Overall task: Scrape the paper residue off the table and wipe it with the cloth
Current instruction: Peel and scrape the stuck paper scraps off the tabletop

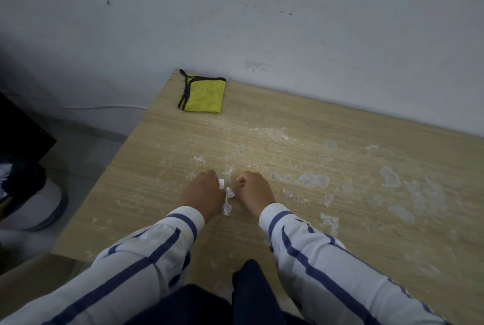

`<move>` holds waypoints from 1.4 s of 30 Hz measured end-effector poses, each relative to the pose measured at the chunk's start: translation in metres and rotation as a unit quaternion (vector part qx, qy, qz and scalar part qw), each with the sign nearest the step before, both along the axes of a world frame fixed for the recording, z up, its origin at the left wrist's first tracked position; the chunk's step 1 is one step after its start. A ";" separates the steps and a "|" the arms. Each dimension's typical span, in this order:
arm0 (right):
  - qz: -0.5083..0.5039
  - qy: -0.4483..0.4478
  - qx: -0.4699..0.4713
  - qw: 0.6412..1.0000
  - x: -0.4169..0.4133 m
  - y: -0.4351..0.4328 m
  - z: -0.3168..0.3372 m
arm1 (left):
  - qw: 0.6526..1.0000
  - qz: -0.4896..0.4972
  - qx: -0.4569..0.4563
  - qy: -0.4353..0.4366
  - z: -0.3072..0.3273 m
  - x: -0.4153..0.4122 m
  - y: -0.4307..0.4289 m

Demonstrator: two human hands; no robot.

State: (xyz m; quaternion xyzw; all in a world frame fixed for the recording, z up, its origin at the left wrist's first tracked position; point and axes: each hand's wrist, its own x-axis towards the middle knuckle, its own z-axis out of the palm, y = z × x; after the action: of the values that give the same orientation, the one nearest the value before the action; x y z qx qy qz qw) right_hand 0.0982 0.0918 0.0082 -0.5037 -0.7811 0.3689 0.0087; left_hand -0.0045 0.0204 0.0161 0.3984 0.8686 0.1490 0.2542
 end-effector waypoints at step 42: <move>0.171 -0.022 0.136 0.976 0.026 0.121 -0.024 | 0.995 -0.019 -0.017 0.100 -0.063 0.086 0.083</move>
State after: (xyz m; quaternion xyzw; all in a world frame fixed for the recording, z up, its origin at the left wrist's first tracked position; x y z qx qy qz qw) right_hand 0.1240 0.2128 -0.0162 -0.3652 -0.8983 0.2441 -0.0034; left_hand 0.0811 0.1034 -0.0466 0.4234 0.8842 0.0887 0.1761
